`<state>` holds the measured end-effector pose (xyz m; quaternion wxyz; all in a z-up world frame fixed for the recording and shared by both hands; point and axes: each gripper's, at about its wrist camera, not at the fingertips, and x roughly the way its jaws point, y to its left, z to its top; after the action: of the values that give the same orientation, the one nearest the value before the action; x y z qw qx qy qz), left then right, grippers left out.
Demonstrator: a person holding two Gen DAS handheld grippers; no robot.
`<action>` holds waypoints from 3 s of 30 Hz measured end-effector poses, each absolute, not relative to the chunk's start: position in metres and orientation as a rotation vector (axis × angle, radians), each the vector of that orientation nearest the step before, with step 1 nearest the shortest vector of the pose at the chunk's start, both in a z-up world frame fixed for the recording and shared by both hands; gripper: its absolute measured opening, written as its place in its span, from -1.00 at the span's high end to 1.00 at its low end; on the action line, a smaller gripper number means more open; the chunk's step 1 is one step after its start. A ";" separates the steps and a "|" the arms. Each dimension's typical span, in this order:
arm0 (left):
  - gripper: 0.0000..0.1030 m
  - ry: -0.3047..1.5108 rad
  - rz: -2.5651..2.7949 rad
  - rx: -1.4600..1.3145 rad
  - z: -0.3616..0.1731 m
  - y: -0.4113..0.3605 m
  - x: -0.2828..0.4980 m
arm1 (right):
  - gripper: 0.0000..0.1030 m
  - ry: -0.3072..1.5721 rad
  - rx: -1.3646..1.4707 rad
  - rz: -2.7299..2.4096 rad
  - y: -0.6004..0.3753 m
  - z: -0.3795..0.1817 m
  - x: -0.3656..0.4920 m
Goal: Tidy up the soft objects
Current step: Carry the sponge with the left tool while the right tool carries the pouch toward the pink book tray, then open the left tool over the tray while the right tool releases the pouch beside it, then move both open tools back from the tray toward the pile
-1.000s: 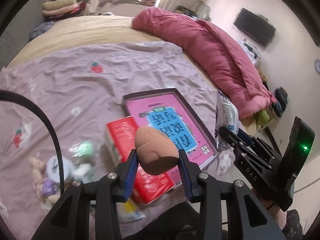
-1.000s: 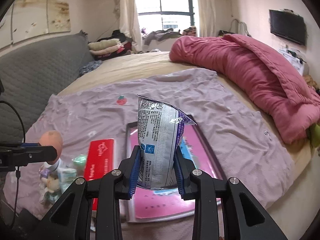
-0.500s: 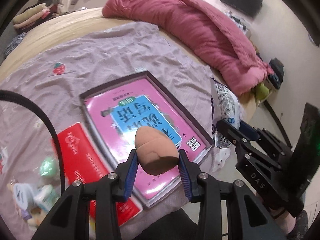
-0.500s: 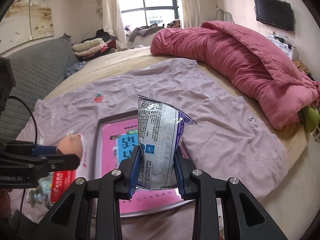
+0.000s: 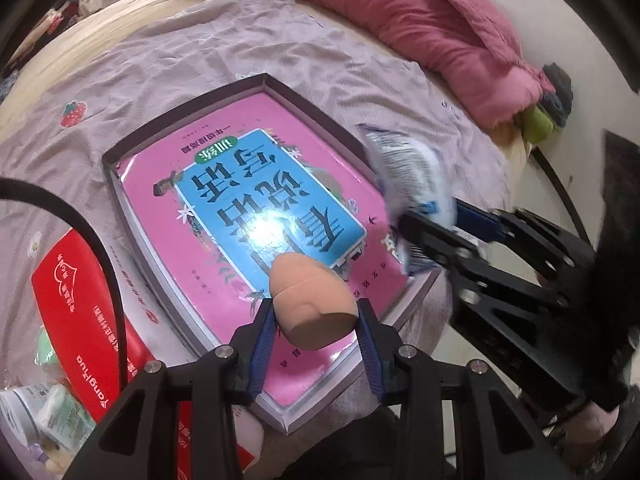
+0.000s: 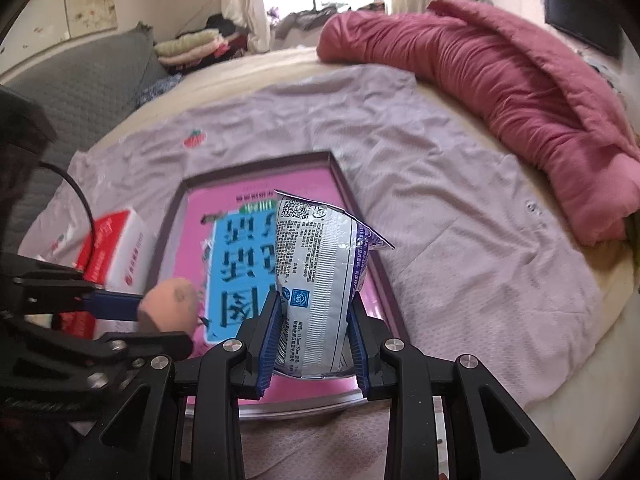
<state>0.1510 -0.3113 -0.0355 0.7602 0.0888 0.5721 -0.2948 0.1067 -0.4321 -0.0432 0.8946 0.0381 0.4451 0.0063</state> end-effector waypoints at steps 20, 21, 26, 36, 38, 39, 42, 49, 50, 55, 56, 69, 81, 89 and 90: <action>0.21 1.322 -0.633 0.332 -0.059 -0.334 0.144 | 0.24 1.020 0.127 -0.039 -0.455 -0.079 0.112; 0.21 1.333 -0.626 0.352 -0.063 -0.336 0.143 | 0.19 1.020 0.136 -0.039 -0.456 -0.079 0.111; 0.20 1.350 -0.616 0.431 -0.071 -0.345 0.139 | 0.06 0.993 0.180 -0.033 -0.459 -0.073 0.103; 0.18 1.381 -0.573 0.478 -0.083 -0.348 0.139 | -0.06 0.925 0.227 -0.079 -0.470 -0.049 0.080; 0.18 1.382 -0.568 0.495 -0.084 -0.349 0.139 | -0.08 0.919 0.236 -0.076 -0.472 -0.046 0.077; 0.18 1.383 -0.567 0.499 -0.085 -0.350 0.139 | -0.08 0.920 0.230 -0.078 -0.472 -0.044 0.076; 0.18 1.381 -0.555 0.495 -0.084 -0.351 0.140 | -0.09 0.924 0.196 -0.086 -0.469 -0.041 0.075; 0.15 1.376 -0.520 0.487 -0.082 -0.347 0.139 | -0.10 0.918 0.188 -0.101 -0.467 -0.032 0.075; 0.13 1.373 -0.522 0.479 -0.079 -0.345 0.139 | -0.11 0.916 0.184 -0.102 -0.467 -0.030 0.075; -0.23 1.378 -0.562 0.409 -0.065 -0.340 0.136 | -0.19 0.906 0.199 -0.124 -0.468 -0.021 0.073; -0.23 1.371 -0.566 0.402 -0.062 -0.340 0.136 | -0.19 0.900 0.209 -0.126 -0.469 -0.018 0.072; -0.48 1.276 -0.577 0.295 -0.020 -0.312 0.135 | -0.39 0.866 0.162 -0.176 -0.455 0.009 0.063; -0.51 1.143 -0.624 0.217 0.031 -0.285 0.116 | -0.43 0.824 0.093 -0.208 -0.436 0.034 0.056; -0.51 1.086 -0.591 0.136 0.062 -0.239 0.113 | -0.44 0.769 0.067 -0.225 -0.420 0.064 0.049; -0.51 1.075 -0.590 0.127 0.067 -0.232 0.113 | -0.44 0.763 0.064 -0.227 -0.418 0.066 0.048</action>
<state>0.1131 -0.2322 0.0666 0.8160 0.0595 0.5041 -0.2765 0.0477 -0.4178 0.0664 0.9214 0.0310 0.3714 -0.1103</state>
